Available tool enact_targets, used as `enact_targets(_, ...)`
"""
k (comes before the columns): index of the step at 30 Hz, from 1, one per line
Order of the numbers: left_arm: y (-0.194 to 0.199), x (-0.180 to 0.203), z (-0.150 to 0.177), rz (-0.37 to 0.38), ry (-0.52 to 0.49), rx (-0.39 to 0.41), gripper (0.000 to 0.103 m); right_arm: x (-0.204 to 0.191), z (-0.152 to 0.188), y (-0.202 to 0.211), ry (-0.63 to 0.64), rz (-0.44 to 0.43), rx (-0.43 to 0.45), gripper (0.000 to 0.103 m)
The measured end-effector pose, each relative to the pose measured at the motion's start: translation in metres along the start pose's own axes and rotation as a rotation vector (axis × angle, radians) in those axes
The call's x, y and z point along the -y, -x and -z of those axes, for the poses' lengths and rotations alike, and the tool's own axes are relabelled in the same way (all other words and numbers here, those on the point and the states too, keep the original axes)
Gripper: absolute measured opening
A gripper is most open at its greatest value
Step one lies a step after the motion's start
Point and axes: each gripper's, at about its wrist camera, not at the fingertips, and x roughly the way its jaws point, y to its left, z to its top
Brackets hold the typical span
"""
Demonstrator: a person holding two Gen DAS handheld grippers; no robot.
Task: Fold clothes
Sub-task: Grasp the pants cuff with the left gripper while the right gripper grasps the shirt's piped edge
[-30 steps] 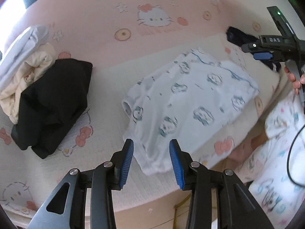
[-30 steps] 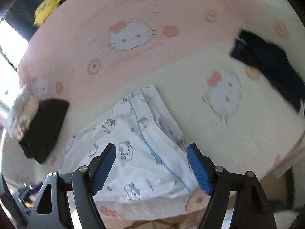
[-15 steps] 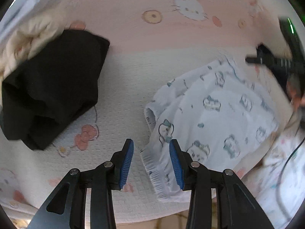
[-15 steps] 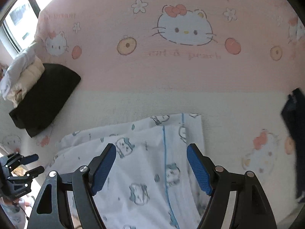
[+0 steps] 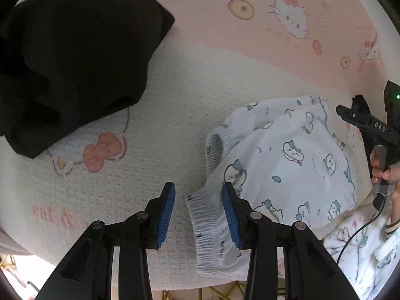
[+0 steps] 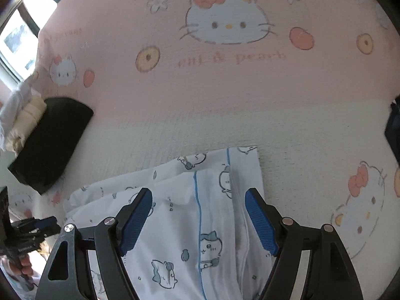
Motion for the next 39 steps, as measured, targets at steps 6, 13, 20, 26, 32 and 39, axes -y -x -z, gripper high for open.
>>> enact_targets(6, 0.000, -0.009, 0.006, 0.001, 0.040, -0.023, 0.036, -0.007, -0.004, -0.013, 0.060, 0.035, -0.026, 0.076)
enact_targets(13, -0.012, -0.013, 0.018, 0.053, 0.130, -0.077, 0.036, -0.007, -0.002, -0.033, 0.057, 0.054, -0.100, 0.076)
enact_targets(20, -0.017, -0.003, 0.023, -0.002, 0.105, -0.067, 0.035, -0.020, -0.005, -0.040, 0.120, 0.067, -0.101, 0.068)
enact_targets(26, -0.022, 0.005, 0.033, -0.025, 0.092, -0.031, 0.033, -0.032, 0.002, -0.053, 0.193, 0.148, -0.102, 0.062)
enact_targets(32, -0.014, 0.011, 0.039, -0.042, 0.076, 0.016, 0.021, -0.040, 0.001, -0.049, 0.191, 0.153, -0.039, 0.007)
enact_targets(39, 0.013, 0.015, 0.030, -0.024, 0.052, 0.088, 0.020, -0.040, -0.003, -0.026, 0.219, 0.194, 0.027, 0.006)
